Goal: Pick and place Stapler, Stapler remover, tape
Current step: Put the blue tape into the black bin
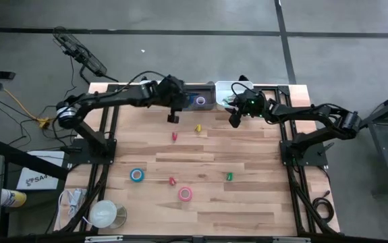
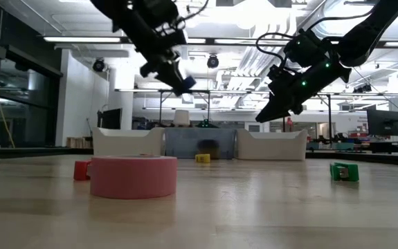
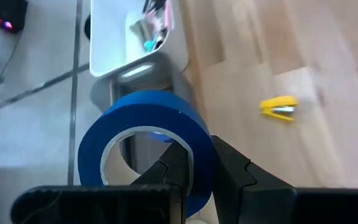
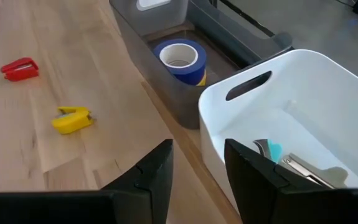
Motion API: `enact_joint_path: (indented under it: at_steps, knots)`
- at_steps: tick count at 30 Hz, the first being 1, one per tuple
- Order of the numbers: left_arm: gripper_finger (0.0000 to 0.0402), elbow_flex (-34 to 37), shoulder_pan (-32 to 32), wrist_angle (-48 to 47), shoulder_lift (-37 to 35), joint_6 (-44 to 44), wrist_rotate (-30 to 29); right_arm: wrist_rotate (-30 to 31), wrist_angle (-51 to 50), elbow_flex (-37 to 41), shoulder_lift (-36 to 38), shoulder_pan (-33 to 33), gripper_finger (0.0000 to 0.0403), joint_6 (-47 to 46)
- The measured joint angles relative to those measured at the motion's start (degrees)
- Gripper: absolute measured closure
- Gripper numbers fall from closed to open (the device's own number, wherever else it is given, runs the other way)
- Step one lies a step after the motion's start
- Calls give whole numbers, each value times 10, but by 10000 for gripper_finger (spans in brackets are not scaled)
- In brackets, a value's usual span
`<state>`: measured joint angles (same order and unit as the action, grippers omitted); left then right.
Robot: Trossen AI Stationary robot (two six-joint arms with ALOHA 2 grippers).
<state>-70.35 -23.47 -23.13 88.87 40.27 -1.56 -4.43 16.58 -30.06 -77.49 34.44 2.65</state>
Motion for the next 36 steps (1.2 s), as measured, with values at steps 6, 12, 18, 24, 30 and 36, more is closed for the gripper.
enact_joint_path:
  at_steps: [6,12,18,24,30,36]
  knots:
    - [366,-59,-41,-2,72,-4,0,10,0,0,0,0,267,-2]
    - [366,-108,-74,-8,136,-48,2,10,0,0,0,0,267,-2]
    - [366,-137,-97,-22,187,-122,41,10,-1,0,0,0,267,-5]
    - [366,-145,-105,-66,212,-122,21,10,-3,0,0,0,267,-2]
    - [365,-145,-107,-74,232,-121,29,10,-4,0,0,0,267,-1]
    - [364,-145,-107,-78,242,-118,36,10,-5,0,0,0,267,-1]
